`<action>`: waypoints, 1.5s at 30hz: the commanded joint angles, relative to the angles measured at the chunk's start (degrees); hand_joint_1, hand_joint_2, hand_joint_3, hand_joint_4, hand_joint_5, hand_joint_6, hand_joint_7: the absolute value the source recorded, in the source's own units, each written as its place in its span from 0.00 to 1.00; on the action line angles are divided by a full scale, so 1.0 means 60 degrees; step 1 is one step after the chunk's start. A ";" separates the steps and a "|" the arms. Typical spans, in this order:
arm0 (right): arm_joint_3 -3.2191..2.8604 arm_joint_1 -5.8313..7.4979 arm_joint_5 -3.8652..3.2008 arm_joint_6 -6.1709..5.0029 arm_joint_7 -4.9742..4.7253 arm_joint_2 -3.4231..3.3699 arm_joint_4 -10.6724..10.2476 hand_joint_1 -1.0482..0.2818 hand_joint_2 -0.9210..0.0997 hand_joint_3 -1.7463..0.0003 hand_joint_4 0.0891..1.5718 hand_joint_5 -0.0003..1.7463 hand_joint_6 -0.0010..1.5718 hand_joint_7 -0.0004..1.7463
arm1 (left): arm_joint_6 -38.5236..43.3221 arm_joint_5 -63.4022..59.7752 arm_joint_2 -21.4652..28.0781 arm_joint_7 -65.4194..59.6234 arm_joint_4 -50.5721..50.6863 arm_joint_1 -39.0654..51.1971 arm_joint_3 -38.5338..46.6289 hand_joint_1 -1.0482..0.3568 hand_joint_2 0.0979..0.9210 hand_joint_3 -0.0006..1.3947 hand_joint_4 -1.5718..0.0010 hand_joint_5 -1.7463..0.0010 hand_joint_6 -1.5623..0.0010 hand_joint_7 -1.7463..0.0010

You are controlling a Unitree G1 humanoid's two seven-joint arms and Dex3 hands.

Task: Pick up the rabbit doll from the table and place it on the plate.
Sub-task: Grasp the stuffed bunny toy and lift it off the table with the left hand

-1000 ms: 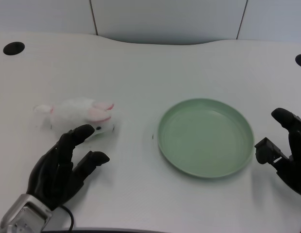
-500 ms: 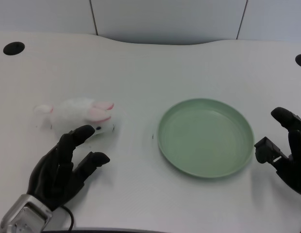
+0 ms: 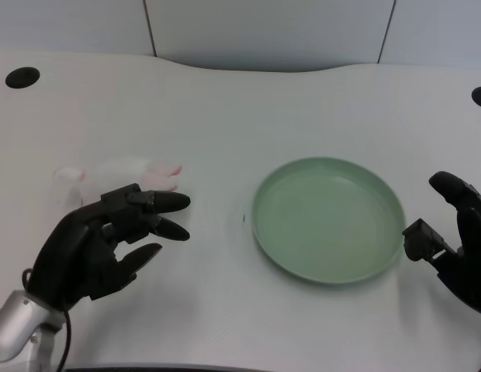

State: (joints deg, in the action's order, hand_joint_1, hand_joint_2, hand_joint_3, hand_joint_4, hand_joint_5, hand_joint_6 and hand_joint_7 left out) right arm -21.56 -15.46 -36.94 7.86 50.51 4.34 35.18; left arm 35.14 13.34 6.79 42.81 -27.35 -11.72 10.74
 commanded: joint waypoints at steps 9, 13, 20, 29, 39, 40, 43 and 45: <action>-0.0075 -0.0137 0.0042 -0.0099 -0.0108 0.0178 0.0169 0.28 0.00 0.91 0.35 1.00 0.41 0.75 | 0.4005 -0.2966 0.2468 -0.1498 -0.1425 -0.2298 -0.0190 0.19 1.00 0.13 0.65 0.88 0.63 1.00; -0.0113 -0.0174 -0.0040 0.0010 -0.0083 0.0170 0.0212 0.29 0.00 0.92 0.36 1.00 0.42 0.73 | 0.4930 -0.5350 0.3167 -0.3512 -0.1796 -0.3033 -0.0161 0.18 1.00 0.14 0.66 0.94 0.66 1.00; -0.0123 -0.0153 -0.0068 0.0084 -0.0018 0.0183 0.0231 0.30 0.00 0.91 0.35 1.00 0.44 0.67 | 0.4233 -0.9834 0.4269 -0.8370 -0.3066 -0.4524 -0.1695 0.14 1.00 0.18 0.77 1.00 0.78 1.00; -0.0103 0.0108 -0.0068 0.0124 -0.0055 0.0133 -0.0087 0.30 0.00 0.91 0.35 1.00 0.45 0.67 | 0.2151 -1.1559 0.3640 -1.1449 -0.6646 -0.6718 -0.4666 0.00 1.00 0.19 0.93 1.00 0.91 1.00; -0.0029 0.0398 -0.0030 0.0136 -0.0072 0.0117 -0.0518 0.29 0.00 0.90 0.35 1.00 0.43 0.72 | 0.0274 -1.0359 0.2408 -1.0687 -0.8245 -0.6920 -0.5370 0.00 1.00 0.20 0.93 0.99 0.94 1.00; -0.0019 0.0452 -0.0041 0.0176 -0.0112 0.0106 -0.0618 0.29 0.00 0.90 0.35 1.00 0.43 0.72 | 0.0199 -1.0149 0.2320 -1.0485 -0.8296 -0.6876 -0.5319 0.00 1.00 0.20 0.93 0.99 0.95 1.00; -0.0004 0.0573 -0.0098 0.0291 -0.0153 0.0087 -0.0841 0.28 0.00 0.91 0.36 1.00 0.43 0.73 | -0.0069 -0.9635 0.2154 -0.9940 -0.8389 -0.6806 -0.5280 0.00 1.00 0.17 0.93 0.99 0.95 1.00; -0.0007 0.0651 -0.0118 0.0323 -0.0146 0.0074 -0.0967 0.29 0.00 0.91 0.36 1.00 0.43 0.74 | -0.0408 -0.9485 0.2086 -0.9675 -0.8443 -0.6786 -0.5369 0.00 1.00 0.16 0.93 0.99 0.96 1.00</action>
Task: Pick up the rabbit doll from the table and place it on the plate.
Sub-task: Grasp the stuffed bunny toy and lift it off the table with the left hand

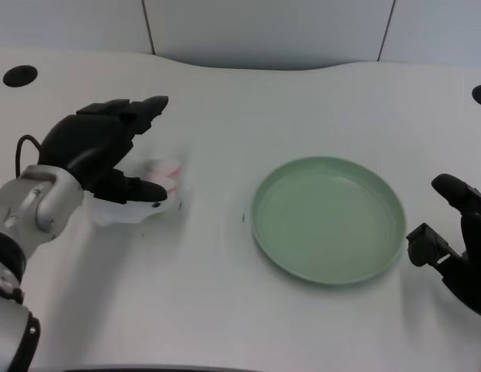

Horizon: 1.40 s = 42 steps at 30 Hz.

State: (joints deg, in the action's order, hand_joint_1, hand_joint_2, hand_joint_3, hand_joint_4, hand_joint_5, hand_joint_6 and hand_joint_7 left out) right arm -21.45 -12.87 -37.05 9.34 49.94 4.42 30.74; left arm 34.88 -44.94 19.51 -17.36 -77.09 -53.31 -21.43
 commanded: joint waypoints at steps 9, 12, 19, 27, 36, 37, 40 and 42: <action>-0.0021 0.0414 -0.0151 0.0220 0.0043 0.0107 -0.0485 0.29 0.00 0.91 0.34 1.00 0.41 0.72 | -0.0999 0.1020 -0.0132 0.1356 -0.0266 0.0332 0.0176 0.00 1.00 0.09 0.84 0.96 0.93 0.99; -0.0021 0.0479 -0.0177 0.0292 0.0009 0.0108 -0.0595 0.29 0.00 0.91 0.35 1.00 0.43 0.70 | -0.1232 0.1157 -0.0180 0.1609 -0.0269 0.0352 0.0157 0.00 1.00 0.11 0.83 0.96 0.92 0.99; -0.0016 0.0561 -0.0142 0.0246 0.0078 0.0139 -0.0676 0.28 0.00 0.91 0.35 1.00 0.43 0.72 | -0.2127 0.1024 -0.0222 0.2174 -0.0346 0.0212 -0.0222 0.00 1.00 0.14 0.83 0.98 0.91 0.99; 0.0029 0.0761 -0.0228 0.0572 -0.0204 0.0012 -0.1161 0.28 0.00 0.94 0.35 1.00 0.44 0.69 | -0.3018 0.0411 -0.0605 0.1850 -0.0396 -0.0024 -0.1087 0.13 1.00 0.05 0.65 0.97 0.72 0.97; 0.0091 0.0978 -0.0310 0.0509 -0.0199 -0.0186 -0.1572 0.27 0.00 0.93 0.35 1.00 0.42 0.75 | -0.3420 -0.0044 -0.1127 0.0916 -0.0441 -0.0060 -0.1619 0.32 1.00 0.01 0.34 0.89 0.43 0.94; 0.0092 0.1000 -0.0323 0.0532 -0.0231 -0.0205 -0.1627 0.27 0.00 0.93 0.35 1.00 0.42 0.75 | -0.3437 -0.0131 -0.1147 0.0773 -0.0449 -0.0064 -0.1709 0.33 1.00 0.01 0.31 0.88 0.40 0.94; 0.0112 0.1047 -0.0368 0.0523 -0.0209 -0.0253 -0.1753 0.28 0.00 0.92 0.34 1.00 0.40 0.74 | -0.3465 -0.0428 -0.1177 0.0318 -0.0471 -0.0080 -0.2038 0.35 1.00 0.08 0.27 0.85 0.33 0.93; 0.0127 0.1063 -0.0401 0.0513 -0.0167 -0.0269 -0.1804 0.28 0.00 0.92 0.34 1.00 0.41 0.74 | -0.3481 -0.0529 -0.1196 0.0203 -0.0488 -0.0104 -0.2168 0.34 1.00 0.15 0.27 0.86 0.32 0.94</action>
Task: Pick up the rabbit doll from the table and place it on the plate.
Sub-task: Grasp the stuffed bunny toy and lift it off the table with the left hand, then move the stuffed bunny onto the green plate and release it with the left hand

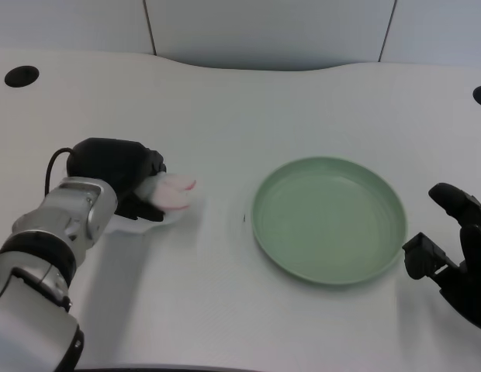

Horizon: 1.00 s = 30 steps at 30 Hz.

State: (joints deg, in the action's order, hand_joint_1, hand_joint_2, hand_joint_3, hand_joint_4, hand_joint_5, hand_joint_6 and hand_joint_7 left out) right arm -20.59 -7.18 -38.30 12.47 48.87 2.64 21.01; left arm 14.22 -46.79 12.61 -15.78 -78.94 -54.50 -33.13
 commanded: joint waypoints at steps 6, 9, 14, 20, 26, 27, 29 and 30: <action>0.0061 0.0175 -0.0303 -0.0015 0.0028 0.0030 -0.0348 0.28 0.00 0.92 0.33 1.00 0.40 0.75 | -0.0068 0.0130 -0.0096 0.0161 -0.0192 0.0049 0.0030 0.41 1.00 0.21 0.31 0.92 0.36 0.98; 0.0074 0.0177 -0.0391 0.0047 -0.0007 0.0048 -0.0395 0.28 0.00 0.92 0.33 1.00 0.41 0.73 | 0.0001 0.0374 -0.0081 0.0138 -0.0172 0.0028 0.0293 0.42 1.00 0.21 0.29 0.92 0.35 0.98; 0.0063 0.0129 -0.0500 0.0082 0.0011 0.0098 -0.0338 0.29 0.00 0.92 0.33 1.00 0.41 0.72 | 0.0224 0.0857 -0.0016 0.0257 -0.0121 -0.0199 0.0832 0.43 1.00 0.22 0.26 0.91 0.32 0.97; 0.0046 0.0047 -0.0448 -0.0033 0.0033 0.0139 -0.0194 0.29 0.00 0.92 0.33 1.00 0.41 0.72 | 0.0757 0.0774 0.0098 0.0087 -0.0056 -0.0805 0.0857 0.43 1.00 0.20 0.28 0.78 0.29 0.97; 0.0034 -0.0173 -0.0355 -0.0119 -0.0056 0.0177 0.0124 0.29 0.00 0.91 0.33 1.00 0.39 0.75 | 0.1420 0.0868 0.0160 -0.0079 -0.0002 -0.1552 0.0971 0.43 1.00 0.19 0.41 0.35 0.22 0.89; 0.0028 -0.0203 -0.0358 -0.0122 -0.0048 0.0183 0.0175 0.29 0.00 0.91 0.33 1.00 0.39 0.74 | 0.1514 0.0893 0.0162 -0.0086 -0.0001 -0.1606 0.1001 0.43 1.00 0.19 0.41 0.33 0.22 0.88; 0.0025 -0.0229 -0.0361 -0.0135 -0.0034 0.0190 0.0226 0.30 0.00 0.91 0.33 1.00 0.39 0.74 | 0.1581 0.0893 0.0163 -0.0090 -0.0014 -0.1639 0.1030 0.44 1.00 0.19 0.41 0.31 0.23 0.86; 0.0025 -0.0236 -0.0362 -0.0142 -0.0028 0.0193 0.0241 0.30 0.00 0.91 0.33 1.00 0.39 0.74 | 0.1591 0.0883 0.0162 -0.0091 -0.0020 -0.1641 0.1042 0.44 1.00 0.19 0.41 0.31 0.23 0.86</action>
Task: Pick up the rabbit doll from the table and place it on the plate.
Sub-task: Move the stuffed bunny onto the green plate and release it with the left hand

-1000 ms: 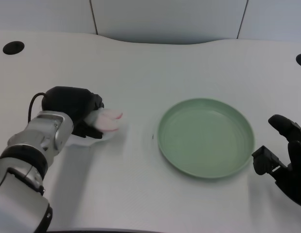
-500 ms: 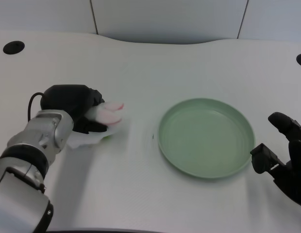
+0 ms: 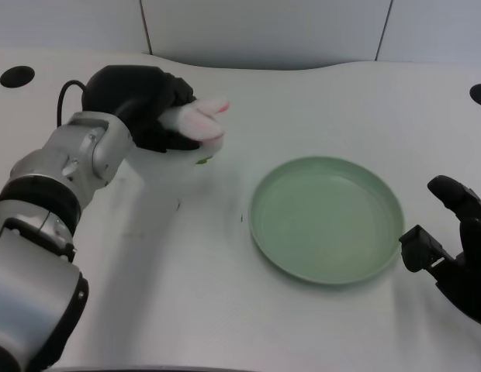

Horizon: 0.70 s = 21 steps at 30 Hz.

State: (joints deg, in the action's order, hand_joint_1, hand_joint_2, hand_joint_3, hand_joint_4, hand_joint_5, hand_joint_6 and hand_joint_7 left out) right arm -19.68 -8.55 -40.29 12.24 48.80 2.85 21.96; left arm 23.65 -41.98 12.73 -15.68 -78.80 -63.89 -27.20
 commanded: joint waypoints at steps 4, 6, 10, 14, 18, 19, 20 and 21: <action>-0.0123 -0.0358 0.0081 -0.0270 -0.0015 0.0192 0.0639 0.30 0.00 0.90 0.33 1.00 0.40 0.74 | 0.0423 0.0080 -0.0120 -0.0089 0.0051 -0.0622 0.0073 0.39 1.00 0.22 0.50 0.07 0.47 0.36; -0.0132 -0.0423 0.0090 -0.0289 -0.0033 0.0187 0.0747 0.30 0.00 0.91 0.34 1.00 0.41 0.72 | 0.0587 0.0133 -0.0208 -0.0072 0.0058 -0.0682 0.0125 0.39 1.00 0.23 0.52 0.02 0.55 0.20; -0.0082 -0.0488 0.0137 -0.0322 -0.0095 0.0101 0.0774 0.31 0.00 0.91 0.34 1.00 0.43 0.68 | 0.0929 0.0578 -0.0840 0.0196 0.0091 -0.0742 0.0433 0.40 1.00 0.21 0.50 0.04 0.56 0.17; 0.0015 -0.0414 0.0208 -0.0469 -0.0083 -0.0018 0.0643 0.30 0.00 0.89 0.35 1.00 0.43 0.71 | 0.1164 0.0718 -0.1556 0.0300 0.0118 -0.0700 0.0412 0.38 1.00 0.21 0.49 0.00 0.56 0.14; 0.0098 -0.0252 0.0228 -0.0590 -0.0185 -0.0191 0.0374 0.31 0.00 0.88 0.35 1.00 0.41 0.77 | 0.1290 0.0646 -0.2362 0.0328 0.0135 -0.0660 0.0218 0.35 1.00 0.23 0.50 0.00 0.58 0.11; 0.0116 -0.0212 0.0213 -0.0597 -0.0190 -0.0241 0.0314 0.31 0.00 0.88 0.35 1.00 0.41 0.77 | 0.1307 0.0562 -0.2541 0.0288 0.0136 -0.0652 0.0098 0.35 1.00 0.23 0.50 0.00 0.58 0.10; 0.0133 -0.0172 0.0196 -0.0592 -0.0200 -0.0292 0.0247 0.31 0.00 0.88 0.35 1.00 0.40 0.76 | 0.1317 0.0467 -0.2700 0.0220 0.0138 -0.0645 -0.0039 0.34 1.00 0.24 0.50 0.00 0.60 0.06; 0.0143 -0.0141 0.0174 -0.0585 -0.0194 -0.0339 0.0200 0.31 0.00 0.89 0.35 1.00 0.40 0.76 | 0.1359 0.0407 -0.2805 0.0156 0.0136 -0.0628 -0.0144 0.34 1.00 0.24 0.50 0.00 0.61 0.04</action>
State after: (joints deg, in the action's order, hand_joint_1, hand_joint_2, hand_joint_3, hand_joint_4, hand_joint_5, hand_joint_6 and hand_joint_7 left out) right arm -18.87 -10.58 -39.05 9.16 47.94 0.89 24.04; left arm 31.39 -38.64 -3.72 -14.22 -78.52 -67.83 -27.10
